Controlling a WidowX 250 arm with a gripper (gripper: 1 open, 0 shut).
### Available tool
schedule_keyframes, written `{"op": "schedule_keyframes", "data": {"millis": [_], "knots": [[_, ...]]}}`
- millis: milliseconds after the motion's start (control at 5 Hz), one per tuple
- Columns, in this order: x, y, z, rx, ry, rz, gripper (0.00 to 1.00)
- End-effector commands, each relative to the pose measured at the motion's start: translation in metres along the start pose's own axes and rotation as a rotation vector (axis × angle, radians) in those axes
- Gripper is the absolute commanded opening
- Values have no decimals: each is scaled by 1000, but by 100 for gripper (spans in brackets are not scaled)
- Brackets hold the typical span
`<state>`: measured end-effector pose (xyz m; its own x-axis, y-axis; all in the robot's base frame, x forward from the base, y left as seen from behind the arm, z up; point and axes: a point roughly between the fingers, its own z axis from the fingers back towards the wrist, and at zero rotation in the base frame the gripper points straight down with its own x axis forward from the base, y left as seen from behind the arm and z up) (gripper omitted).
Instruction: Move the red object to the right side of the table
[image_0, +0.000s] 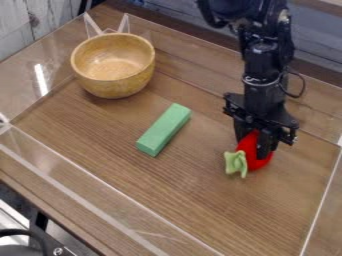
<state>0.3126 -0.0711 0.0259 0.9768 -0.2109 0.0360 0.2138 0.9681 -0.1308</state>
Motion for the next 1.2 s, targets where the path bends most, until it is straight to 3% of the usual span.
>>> {"op": "schedule_keyframes", "data": {"millis": [0, 400, 1000], "knots": [[-7, -6, 19, 0, -33, -40, 0], [-37, -21, 21, -19, 3, -121, 0], [-47, -35, 6, -29, 33, -151, 0]]}}
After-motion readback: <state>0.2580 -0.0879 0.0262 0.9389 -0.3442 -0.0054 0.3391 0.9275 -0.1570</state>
